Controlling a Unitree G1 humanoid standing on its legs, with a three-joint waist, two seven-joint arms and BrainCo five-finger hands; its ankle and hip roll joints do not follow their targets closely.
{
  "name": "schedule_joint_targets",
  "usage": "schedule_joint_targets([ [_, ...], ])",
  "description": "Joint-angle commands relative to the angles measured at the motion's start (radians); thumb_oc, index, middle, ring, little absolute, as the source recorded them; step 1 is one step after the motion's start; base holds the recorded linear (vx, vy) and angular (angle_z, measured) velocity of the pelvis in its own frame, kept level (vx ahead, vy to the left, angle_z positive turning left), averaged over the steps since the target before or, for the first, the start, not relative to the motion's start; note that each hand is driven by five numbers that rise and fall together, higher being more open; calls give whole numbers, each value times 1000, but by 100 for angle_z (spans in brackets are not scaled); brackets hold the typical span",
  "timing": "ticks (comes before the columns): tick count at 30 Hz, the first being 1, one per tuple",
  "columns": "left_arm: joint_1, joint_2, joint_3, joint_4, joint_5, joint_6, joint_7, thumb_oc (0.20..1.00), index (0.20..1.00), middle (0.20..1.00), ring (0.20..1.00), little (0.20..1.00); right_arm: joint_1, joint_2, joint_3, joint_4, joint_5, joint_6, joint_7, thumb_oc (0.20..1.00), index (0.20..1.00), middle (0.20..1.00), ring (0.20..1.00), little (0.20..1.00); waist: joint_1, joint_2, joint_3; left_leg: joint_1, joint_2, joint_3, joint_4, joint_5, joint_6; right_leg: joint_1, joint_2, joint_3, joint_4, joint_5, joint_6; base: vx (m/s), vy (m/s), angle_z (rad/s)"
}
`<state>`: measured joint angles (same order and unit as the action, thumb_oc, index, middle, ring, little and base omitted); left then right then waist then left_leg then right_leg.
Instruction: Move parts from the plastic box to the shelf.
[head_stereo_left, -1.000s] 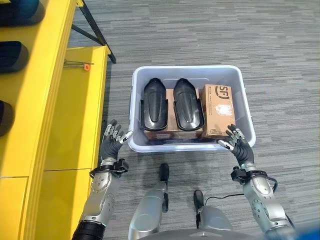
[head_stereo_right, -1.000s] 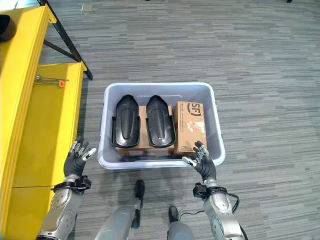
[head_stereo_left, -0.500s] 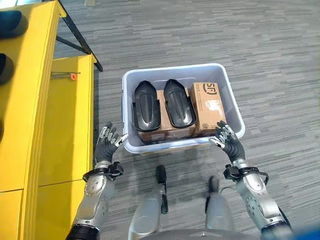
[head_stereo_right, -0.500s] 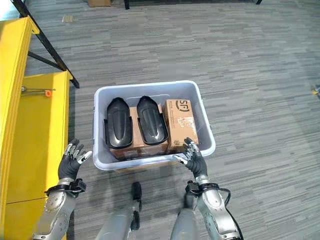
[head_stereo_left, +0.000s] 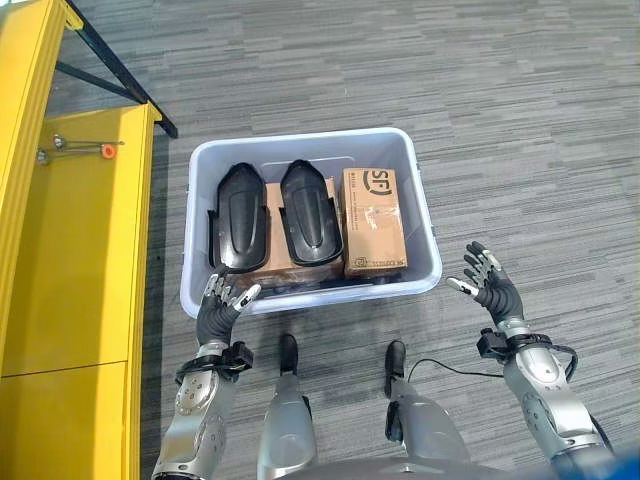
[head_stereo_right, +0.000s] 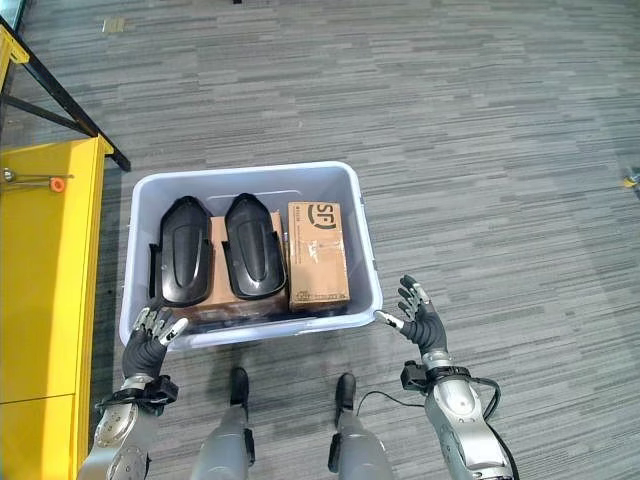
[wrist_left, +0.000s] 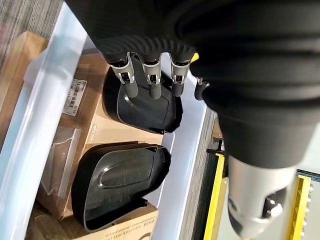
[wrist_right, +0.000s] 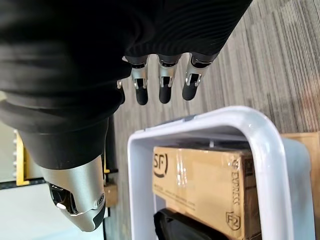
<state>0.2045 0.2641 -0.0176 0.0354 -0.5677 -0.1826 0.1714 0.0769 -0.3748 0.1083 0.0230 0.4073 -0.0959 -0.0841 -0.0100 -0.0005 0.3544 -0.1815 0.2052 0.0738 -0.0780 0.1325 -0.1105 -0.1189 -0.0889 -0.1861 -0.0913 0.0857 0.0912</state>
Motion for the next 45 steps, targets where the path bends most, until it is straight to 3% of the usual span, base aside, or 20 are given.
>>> schedule_joint_targets([
  [1, -12, 55, 42, -59, 13, -46, 0, 1000, 1000, 1000, 1000, 1000, -27, 0, -27, -89, -44, -69, -18, 1000, 1000, 1000, 1000, 1000, 11, -51, -16, 28, 39, 22, 12, -3, -15, -27, -104, -18, 106, -34, 72, 56, -26, 2],
  [15, -49, 72, 22, -99, -7, -69, 21, 1000, 1000, 1000, 1000, 1000, -267, -80, 23, -57, -199, -71, -108, 1000, 1000, 1000, 1000, 1000, 52, -43, 7, -18, 15, 8, -9, 5, -19, -36, -120, -26, 55, -13, 78, 31, 0, 5],
  [29, -76, 85, -30, -117, -21, -73, 53, 1000, 1000, 1000, 1000, 1000, -486, -64, 115, 100, -238, -17, -179, 1000, 1000, 1000, 1000, 1000, 110, -50, 56, -74, -4, -23, -9, 12, -17, -45, -137, -46, 21, 11, 83, -7, 15, 8],
  [45, -113, 85, -84, -120, -29, -84, 69, 1000, 1000, 1000, 1000, 1000, -704, -34, 186, 285, -277, 19, -238, 1000, 1000, 1000, 1000, 1000, 136, -40, 98, -101, -7, -18, -9, 20, -17, -74, -141, -44, 11, 27, 80, -17, 9, 1],
])
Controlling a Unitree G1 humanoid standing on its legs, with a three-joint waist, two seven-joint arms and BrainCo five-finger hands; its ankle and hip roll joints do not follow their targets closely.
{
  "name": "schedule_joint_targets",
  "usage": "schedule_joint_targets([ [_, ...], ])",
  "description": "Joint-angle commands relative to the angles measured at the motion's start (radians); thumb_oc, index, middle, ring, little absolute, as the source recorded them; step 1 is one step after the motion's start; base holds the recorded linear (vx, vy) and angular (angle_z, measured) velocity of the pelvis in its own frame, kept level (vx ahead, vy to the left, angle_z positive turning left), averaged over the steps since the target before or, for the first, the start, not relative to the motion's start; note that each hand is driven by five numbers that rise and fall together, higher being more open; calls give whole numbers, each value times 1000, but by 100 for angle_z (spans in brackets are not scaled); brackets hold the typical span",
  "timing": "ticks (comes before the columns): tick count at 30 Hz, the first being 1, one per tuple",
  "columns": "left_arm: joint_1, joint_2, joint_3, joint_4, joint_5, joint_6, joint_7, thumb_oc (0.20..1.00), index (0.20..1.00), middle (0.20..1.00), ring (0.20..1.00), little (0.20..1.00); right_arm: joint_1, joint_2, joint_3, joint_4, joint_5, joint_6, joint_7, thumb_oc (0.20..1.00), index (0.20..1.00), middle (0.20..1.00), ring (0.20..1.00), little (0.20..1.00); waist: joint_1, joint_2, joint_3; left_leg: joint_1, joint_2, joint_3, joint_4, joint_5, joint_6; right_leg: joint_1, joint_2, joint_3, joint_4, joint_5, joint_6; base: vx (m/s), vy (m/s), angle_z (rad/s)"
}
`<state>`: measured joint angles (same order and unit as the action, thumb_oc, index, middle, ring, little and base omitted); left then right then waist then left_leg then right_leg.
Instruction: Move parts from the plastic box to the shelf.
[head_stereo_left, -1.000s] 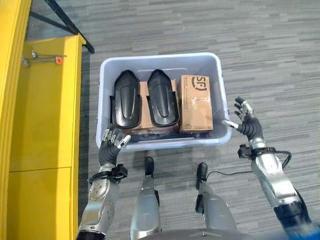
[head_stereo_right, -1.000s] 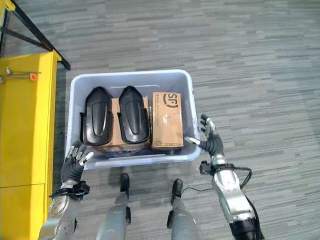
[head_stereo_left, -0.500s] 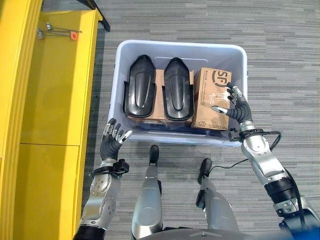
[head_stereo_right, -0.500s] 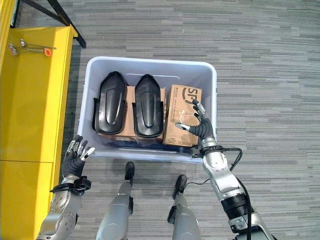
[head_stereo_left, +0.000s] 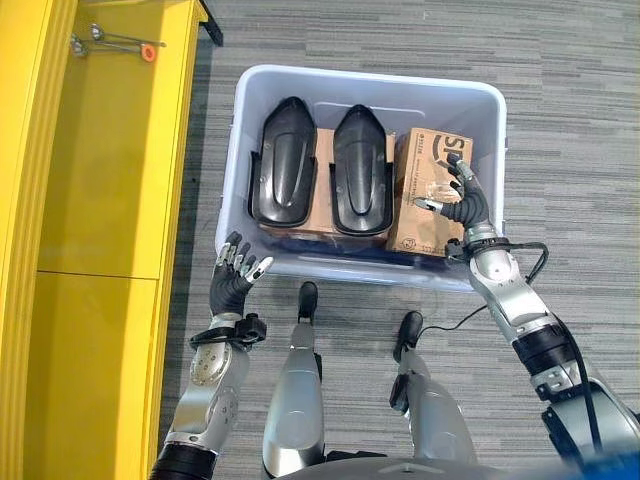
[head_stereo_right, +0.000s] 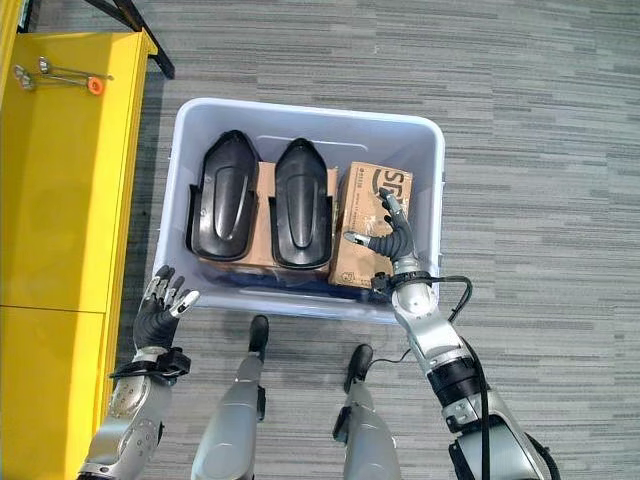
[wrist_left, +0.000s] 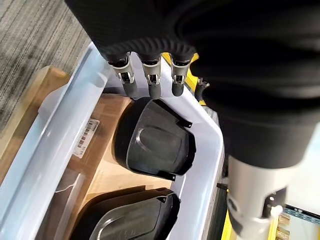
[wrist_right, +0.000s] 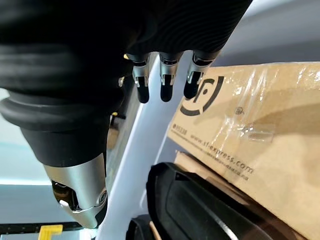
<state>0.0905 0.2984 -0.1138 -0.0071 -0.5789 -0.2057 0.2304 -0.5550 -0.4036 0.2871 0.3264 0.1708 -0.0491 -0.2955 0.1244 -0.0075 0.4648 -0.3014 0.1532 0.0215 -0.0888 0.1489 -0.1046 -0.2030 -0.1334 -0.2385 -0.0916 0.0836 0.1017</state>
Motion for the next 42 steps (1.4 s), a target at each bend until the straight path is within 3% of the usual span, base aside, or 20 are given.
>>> schedule_joint_targets([
  [1, -1, 48, 7, -78, -17, -61, 12, 1000, 1000, 1000, 1000, 1000, -86, -3, 10, -13, -41, -27, -29, 1000, 1000, 1000, 1000, 1000, 3, -33, -11, 17, 45, 34, 2, 3, -23, 9, -97, 9, 11, 30, 69, 0, 0, 0],
  [25, -57, 87, -39, -130, -79, -104, 13, 1000, 1000, 1000, 1000, 1000, -468, 16, 99, 316, 8, -10, -57, 1000, 1000, 1000, 1000, 1000, 50, -5, 31, -33, 30, 30, 9, 6, -15, -38, -106, 11, 17, 36, 70, 0, 3, 1],
  [38, -91, 91, -62, -135, -86, -116, 18, 1000, 1000, 1000, 1000, 1000, -541, 51, 128, 450, 14, -4, -55, 1000, 1000, 1000, 1000, 1000, 66, 7, 55, -62, 17, 20, 20, 4, -11, -56, -114, 5, 24, 37, 72, 0, 4, 2],
  [42, -110, 97, -76, -150, -93, -128, 20, 1000, 1000, 1000, 1000, 1000, -598, 54, 120, 606, 46, -1, -56, 1000, 1000, 1000, 1000, 1000, 73, 19, 55, -87, 11, 22, 20, 4, -9, -82, -117, 6, 26, 39, 74, 0, 24, 8],
])
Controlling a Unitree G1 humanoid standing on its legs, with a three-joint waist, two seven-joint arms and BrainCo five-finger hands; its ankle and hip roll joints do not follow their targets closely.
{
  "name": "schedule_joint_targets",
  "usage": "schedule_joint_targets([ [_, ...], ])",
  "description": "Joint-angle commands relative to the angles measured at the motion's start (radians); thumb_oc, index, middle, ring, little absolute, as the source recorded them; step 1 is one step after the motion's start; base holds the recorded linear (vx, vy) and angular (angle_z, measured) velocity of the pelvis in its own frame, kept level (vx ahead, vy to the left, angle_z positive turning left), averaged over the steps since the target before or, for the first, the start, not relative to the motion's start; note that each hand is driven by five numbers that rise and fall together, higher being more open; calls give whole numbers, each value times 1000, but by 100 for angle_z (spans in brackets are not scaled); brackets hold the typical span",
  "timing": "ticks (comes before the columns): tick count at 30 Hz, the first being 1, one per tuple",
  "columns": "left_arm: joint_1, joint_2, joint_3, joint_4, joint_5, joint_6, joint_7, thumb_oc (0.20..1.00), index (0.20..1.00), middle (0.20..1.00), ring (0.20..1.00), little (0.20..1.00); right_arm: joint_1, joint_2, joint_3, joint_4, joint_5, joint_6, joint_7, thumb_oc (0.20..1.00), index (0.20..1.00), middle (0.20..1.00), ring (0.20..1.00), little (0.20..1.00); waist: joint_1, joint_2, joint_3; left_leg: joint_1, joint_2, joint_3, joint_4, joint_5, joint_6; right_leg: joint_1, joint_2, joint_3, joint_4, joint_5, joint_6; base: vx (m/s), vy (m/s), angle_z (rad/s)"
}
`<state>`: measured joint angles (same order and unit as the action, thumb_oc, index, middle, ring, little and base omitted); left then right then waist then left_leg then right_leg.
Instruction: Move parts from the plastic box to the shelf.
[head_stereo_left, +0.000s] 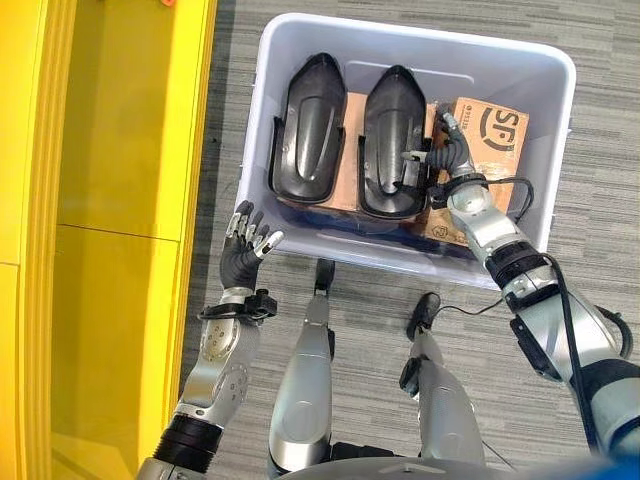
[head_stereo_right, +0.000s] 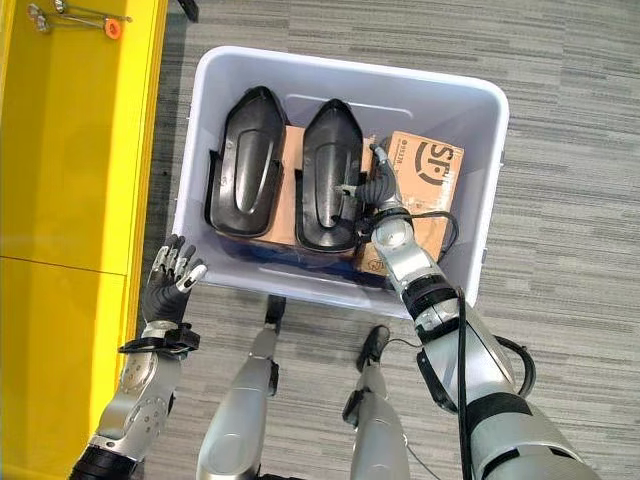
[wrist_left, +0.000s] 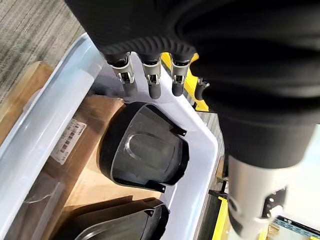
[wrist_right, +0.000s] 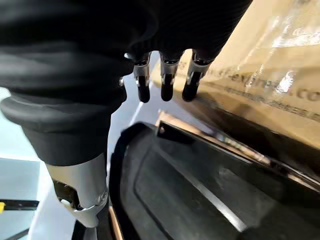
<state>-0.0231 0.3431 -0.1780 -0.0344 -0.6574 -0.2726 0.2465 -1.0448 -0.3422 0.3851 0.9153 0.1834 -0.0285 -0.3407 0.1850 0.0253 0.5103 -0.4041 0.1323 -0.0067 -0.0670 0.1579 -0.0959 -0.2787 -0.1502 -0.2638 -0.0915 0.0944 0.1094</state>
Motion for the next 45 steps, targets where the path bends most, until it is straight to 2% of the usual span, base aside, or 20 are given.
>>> schedule_joint_targets([
  [1, -1, 52, -17, -123, -18, -67, 4, 1000, 1000, 1000, 1000, 1000, -123, -15, 22, 40, 38, -23, -13, 1000, 1000, 1000, 1000, 1000, 12, -11, 10, 8, 30, 51, 0, -6, -17, -13, -100, 30, 28, 26, 66, 0, 0, 0],
  [13, -26, 51, -54, -118, -33, -78, -3, 1000, 1000, 1000, 1000, 1000, -190, -44, 25, 183, 69, -21, -2, 1000, 1000, 1000, 1000, 1000, 26, 25, 10, -34, 18, 51, -1, -3, -15, -57, -109, 30, 35, 27, 71, 2, 1, 1],
  [20, -37, 48, -67, -118, -34, -81, -3, 1000, 1000, 1000, 1000, 1000, -191, -42, 25, 220, 79, -21, 5, 1000, 1000, 1000, 1000, 1000, 31, 35, 10, -62, 15, 48, 5, -4, -13, -83, -108, 27, 42, 25, 72, 4, -1, 2],
  [32, -45, 35, -94, -113, -31, -69, -5, 1000, 1000, 1000, 1000, 1000, -118, -36, -72, 326, 187, -13, 18, 1000, 1000, 1000, 1000, 1000, 43, 61, 10, -87, 7, 40, 11, -17, -9, -100, -111, 18, 50, 11, 74, 14, 1, 3],
  [40, -51, 24, -107, -103, -25, -62, -2, 1000, 1000, 1000, 1000, 1000, -48, 13, -87, 342, 191, -10, 30, 1000, 1000, 1000, 1000, 1000, 40, 65, 10, -89, 5, 42, 11, -21, -6, -104, -110, 20, 51, 6, 72, 9, 7, 4],
  [45, -54, 25, -116, -110, -20, -63, 1, 1000, 1000, 1000, 1000, 1000, -33, 28, -68, 382, 103, 15, 27, 1000, 1000, 1000, 1000, 1000, 44, 76, 10, -98, 2, 37, 11, -21, -5, -111, -113, 18, 52, 6, 74, 0, 0, 0],
])
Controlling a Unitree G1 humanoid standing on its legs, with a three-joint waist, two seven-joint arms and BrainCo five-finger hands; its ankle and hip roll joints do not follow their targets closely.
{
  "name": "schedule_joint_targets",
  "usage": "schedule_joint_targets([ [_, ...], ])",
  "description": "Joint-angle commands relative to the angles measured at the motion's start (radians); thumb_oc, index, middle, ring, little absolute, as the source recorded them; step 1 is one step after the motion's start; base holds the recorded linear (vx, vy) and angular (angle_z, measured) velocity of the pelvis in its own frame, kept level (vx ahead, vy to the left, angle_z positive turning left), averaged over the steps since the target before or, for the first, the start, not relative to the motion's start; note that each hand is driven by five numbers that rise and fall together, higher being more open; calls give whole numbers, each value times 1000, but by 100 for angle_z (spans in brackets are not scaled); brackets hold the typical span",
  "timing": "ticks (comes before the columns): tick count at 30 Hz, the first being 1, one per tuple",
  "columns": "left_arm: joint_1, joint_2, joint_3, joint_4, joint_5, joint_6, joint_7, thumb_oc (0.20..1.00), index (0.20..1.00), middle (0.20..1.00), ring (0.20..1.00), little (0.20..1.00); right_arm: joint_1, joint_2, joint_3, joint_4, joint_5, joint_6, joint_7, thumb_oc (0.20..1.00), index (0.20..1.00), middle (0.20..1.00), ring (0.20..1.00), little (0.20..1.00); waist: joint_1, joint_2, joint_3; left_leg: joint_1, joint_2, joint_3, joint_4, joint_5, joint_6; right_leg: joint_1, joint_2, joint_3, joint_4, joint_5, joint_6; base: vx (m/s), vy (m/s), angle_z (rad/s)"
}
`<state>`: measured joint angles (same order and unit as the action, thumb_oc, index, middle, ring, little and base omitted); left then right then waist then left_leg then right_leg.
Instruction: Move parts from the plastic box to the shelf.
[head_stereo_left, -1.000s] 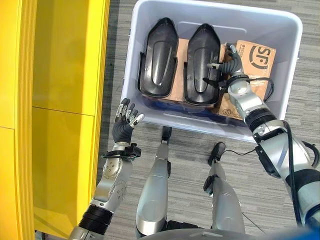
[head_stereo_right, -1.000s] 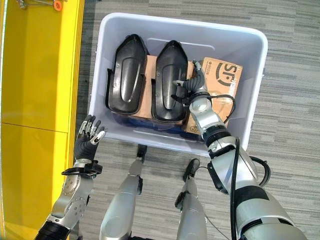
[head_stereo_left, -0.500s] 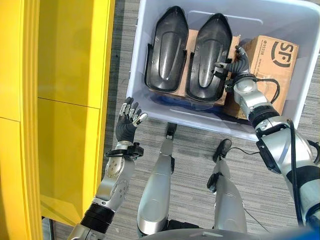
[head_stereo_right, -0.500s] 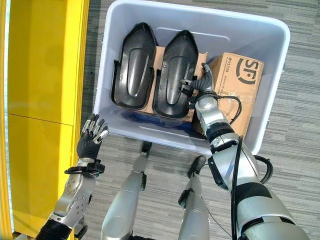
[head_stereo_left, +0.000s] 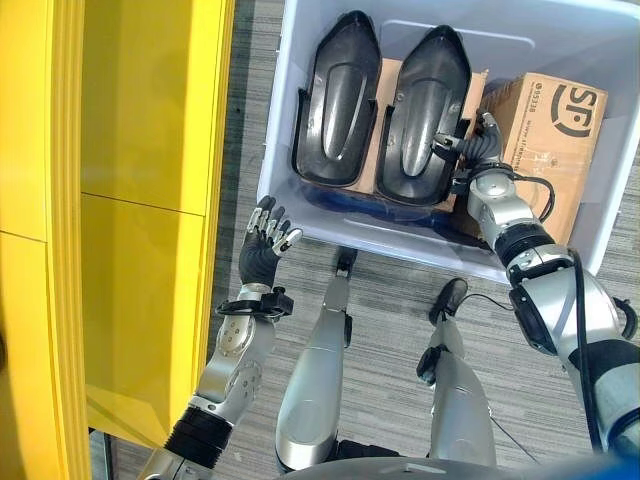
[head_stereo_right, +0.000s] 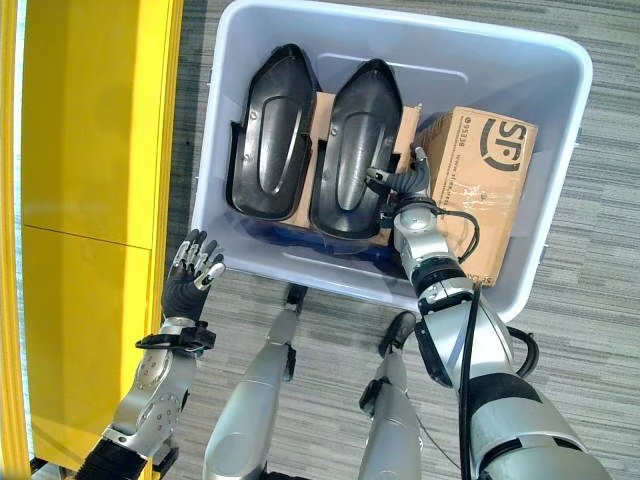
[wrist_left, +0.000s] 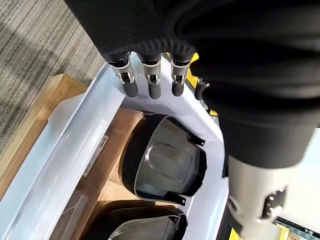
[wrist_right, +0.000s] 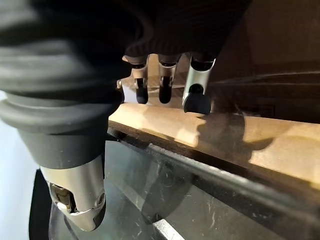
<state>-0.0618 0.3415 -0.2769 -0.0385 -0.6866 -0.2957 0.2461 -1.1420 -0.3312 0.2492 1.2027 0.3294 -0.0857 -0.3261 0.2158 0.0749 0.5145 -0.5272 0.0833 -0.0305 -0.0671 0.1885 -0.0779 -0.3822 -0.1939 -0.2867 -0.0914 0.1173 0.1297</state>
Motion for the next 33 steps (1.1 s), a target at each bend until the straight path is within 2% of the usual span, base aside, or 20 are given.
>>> schedule_joint_targets([
  [1, -17, 26, -20, -108, 12, -42, 3, 1000, 1000, 1000, 1000, 1000, 64, 15, 81, 105, -74, 81, 14, 1000, 1000, 1000, 1000, 1000, 14, 28, 6, 23, 50, 58, 12, -52, -22, -8, -69, 38, 52, -18, 54, 0, 0, 0],
  [4, -29, 30, -23, -118, 23, -46, 4, 1000, 1000, 1000, 1000, 1000, 66, -3, 171, 139, -275, 126, 12, 1000, 1000, 1000, 1000, 1000, 17, 27, 6, 10, 48, 54, 15, -51, -21, -16, -67, 35, 53, -16, 55, -4, 2, 2],
  [6, -40, 32, -24, -128, 30, -52, 6, 1000, 1000, 1000, 1000, 1000, 72, -20, 278, 174, -502, 176, 24, 1000, 1000, 1000, 1000, 1000, 24, 31, 6, -3, 45, 46, 19, -51, -22, -20, -68, 31, 53, -15, 57, -1, -8, 2],
  [7, -42, 32, -24, -131, 33, -52, 5, 1000, 1000, 1000, 1000, 1000, 76, -21, 304, 187, -565, 194, 38, 1000, 1000, 1000, 1000, 1000, 26, 32, 6, -6, 44, 44, 20, -51, -22, -20, -69, 28, 53, -15, 57, -1, -9, 4],
  [8, -43, 30, -23, -138, 33, -54, 1, 1000, 1000, 1000, 1000, 1000, 89, -27, 334, 202, -658, 217, 53, 445, 445, 445, 445, 445, 30, 36, 6, -10, 40, 41, 21, -51, -22, -19, -69, 24, 52, -15, 58, 0, 2, 4],
  [9, -43, 29, -21, -141, 35, -54, -2, 1000, 1000, 1000, 1000, 1000, 97, -28, 347, 202, -698, 226, 60, 200, 200, 200, 200, 200, 31, 37, 6, -13, 38, 40, 20, -51, -22, -19, -69, 22, 51, -15, 58, 0, 0, 0],
  [17, -43, 17, 1, -158, 63, -37, 9, 1000, 1000, 1000, 1000, 1000, 207, -11, 387, 161, -957, 285, 56, 200, 200, 200, 200, 200, 8, 26, 6, -10, 37, 36, 16, -52, -21, -22, -68, 22, 55, -18, 57, -2, 26, 6],
  [22, -43, 16, 7, -150, 62, -40, 5, 1000, 1000, 1000, 1000, 1000, 221, -21, 358, 142, -914, 271, 48, 200, 200, 200, 200, 200, -6, 13, 6, 12, 40, 42, 15, -54, -21, -7, -70, 27, 57, -17, 57, -5, 6, 3],
  [26, -49, 14, 17, -136, 62, -41, 11, 1000, 1000, 1000, 1000, 1000, 220, -23, 296, 108, -753, 231, 22, 200, 200, 200, 200, 200, -22, -1, 6, 47, 46, 45, 14, -55, -22, 19, -69, 29, 59, -16, 55, 0, 0, 0],
  [28, -47, 18, 25, -131, 54, -47, 13, 1000, 1000, 1000, 1000, 1000, 202, -34, 233, 62, -591, 189, -10, 200, 200, 200, 200, 200, -29, -9, 6, 75, 50, 48, 12, -56, -22, 41, -68, 33, 59, -17, 54, 0, 0, 0],
  [29, -49, 18, 26, -131, 54, -47, 13, 1000, 1000, 1000, 1000, 1000, 200, -34, 233, 62, -591, 189, -10, 200, 200, 200, 200, 200, -29, -10, 6, 71, 50, 47, 13, -53, -21, 37, -69, 34, 59, -14, 54, 0, 0, 0],
  [30, -41, 24, 35, -122, 53, -48, 22, 1000, 1000, 1000, 1000, 1000, 182, -57, 187, -8, -470, 157, -28, 200, 200, 200, 200, 200, -39, -23, 6, 104, 55, 54, 9, -56, -23, 59, -68, 40, 60, -16, 54, 0, 0, 0],
  [33, -35, 31, 58, -117, 46, -42, 30, 1000, 1000, 1000, 1000, 1000, 175, -76, 147, -123, -354, 125, -58, 200, 200, 200, 200, 200, -53, -41, 6, 135, 60, 63, 6, -54, -23, 80, -65, 48, 60, -14, 53, -11, 2, -15],
])
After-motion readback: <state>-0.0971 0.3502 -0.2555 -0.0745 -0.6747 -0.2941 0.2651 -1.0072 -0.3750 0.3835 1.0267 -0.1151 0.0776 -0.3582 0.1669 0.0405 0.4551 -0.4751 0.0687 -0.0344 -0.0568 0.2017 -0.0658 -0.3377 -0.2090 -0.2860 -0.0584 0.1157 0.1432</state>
